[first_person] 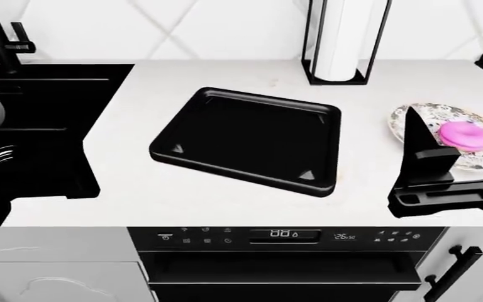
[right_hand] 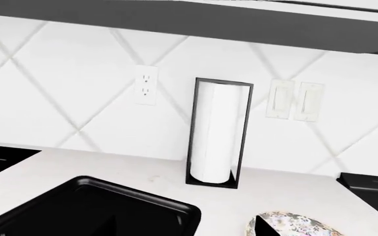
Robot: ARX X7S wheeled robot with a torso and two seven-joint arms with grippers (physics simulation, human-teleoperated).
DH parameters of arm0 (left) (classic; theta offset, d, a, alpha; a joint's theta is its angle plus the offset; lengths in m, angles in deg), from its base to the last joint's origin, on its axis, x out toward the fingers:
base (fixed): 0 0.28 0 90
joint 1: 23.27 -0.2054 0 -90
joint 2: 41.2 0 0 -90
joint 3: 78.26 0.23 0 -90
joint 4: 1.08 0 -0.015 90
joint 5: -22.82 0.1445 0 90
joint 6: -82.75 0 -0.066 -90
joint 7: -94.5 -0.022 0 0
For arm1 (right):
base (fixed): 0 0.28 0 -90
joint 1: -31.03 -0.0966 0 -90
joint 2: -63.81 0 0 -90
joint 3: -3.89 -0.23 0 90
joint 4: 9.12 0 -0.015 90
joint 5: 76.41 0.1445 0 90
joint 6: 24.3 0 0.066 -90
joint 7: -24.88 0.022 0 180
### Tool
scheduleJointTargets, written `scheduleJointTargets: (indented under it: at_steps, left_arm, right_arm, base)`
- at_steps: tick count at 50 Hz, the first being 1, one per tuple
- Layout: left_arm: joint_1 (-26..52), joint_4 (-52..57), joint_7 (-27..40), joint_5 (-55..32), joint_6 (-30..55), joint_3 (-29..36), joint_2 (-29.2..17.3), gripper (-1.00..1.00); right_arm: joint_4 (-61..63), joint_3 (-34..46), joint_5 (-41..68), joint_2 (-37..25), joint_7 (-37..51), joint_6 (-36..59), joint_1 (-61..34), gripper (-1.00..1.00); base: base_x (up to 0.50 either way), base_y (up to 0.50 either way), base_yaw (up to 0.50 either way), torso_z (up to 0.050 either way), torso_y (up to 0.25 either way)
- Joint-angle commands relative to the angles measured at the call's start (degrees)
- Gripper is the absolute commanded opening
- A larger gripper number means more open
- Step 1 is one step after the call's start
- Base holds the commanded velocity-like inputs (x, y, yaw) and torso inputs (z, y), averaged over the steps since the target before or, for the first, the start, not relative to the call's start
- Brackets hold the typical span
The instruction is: Move the dessert items from the plate to the tray.
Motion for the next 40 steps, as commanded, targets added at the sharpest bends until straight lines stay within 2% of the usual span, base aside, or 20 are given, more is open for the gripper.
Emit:
scheduleJointTargets:
  at_steps: [1, 17, 40]
  left_arm:
    - [-0.26, 0.06, -0.69, 0.51, -0.4, 0.28, -0.48, 1.0]
    - [-0.67, 0.21, -1.13, 1.16, -1.29, 0.0, -1.19, 1.0]
    - [0.28, 0.29, -1.42, 0.78, -2.41, 1.3, -2.33, 1.0]
  right_arm:
    - [0.16, 1.41, 0.51, 0.09, 0.25, -0.46, -0.96, 1.0]
    - [0.06, -1.18, -1.8, 0.97, -2.0, 0.57, 2.92, 1.0]
    - [-0.24, 1.14, -0.68, -0.08, -0.8, -0.39, 0.24, 1.0]
  base:
    - [0.25, -0.02, 0.0, 0.0, 0.0]
    - [0.25, 0.0, 0.0, 0.0, 0.0]
    - [0.25, -0.07, 0.0, 0.0, 0.001]
